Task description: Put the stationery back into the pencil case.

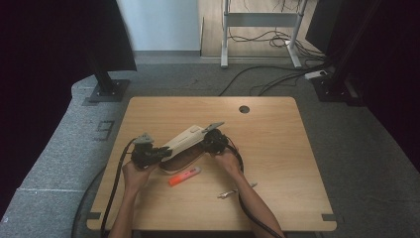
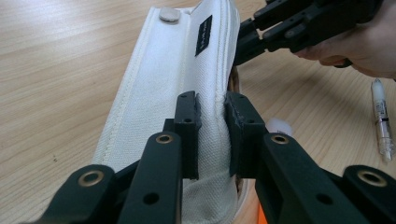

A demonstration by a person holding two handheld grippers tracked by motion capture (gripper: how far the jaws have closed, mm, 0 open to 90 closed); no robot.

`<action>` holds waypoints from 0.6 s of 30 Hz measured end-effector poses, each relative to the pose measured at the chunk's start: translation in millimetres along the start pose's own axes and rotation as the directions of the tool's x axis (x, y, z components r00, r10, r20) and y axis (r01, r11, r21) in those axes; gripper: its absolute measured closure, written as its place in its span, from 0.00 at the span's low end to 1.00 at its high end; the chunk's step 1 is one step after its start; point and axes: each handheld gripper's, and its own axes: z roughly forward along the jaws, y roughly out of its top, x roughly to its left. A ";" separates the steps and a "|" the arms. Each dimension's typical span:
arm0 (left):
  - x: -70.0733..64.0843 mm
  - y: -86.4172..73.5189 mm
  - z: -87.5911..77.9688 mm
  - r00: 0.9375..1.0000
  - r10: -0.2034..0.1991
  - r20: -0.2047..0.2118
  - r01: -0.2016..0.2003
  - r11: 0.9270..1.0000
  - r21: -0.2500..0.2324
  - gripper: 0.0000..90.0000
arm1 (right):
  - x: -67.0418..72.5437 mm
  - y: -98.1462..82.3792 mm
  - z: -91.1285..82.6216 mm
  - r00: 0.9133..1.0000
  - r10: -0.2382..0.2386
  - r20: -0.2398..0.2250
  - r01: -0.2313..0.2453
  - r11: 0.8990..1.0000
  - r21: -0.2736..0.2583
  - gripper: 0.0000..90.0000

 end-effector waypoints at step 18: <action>-1.8 0.6 1.1 1.000 0.001 0.021 -0.001 1.000 -0.002 0.84 | 0.0 9.2 22.5 1.000 0.002 0.011 -0.002 1.000 0.019 0.75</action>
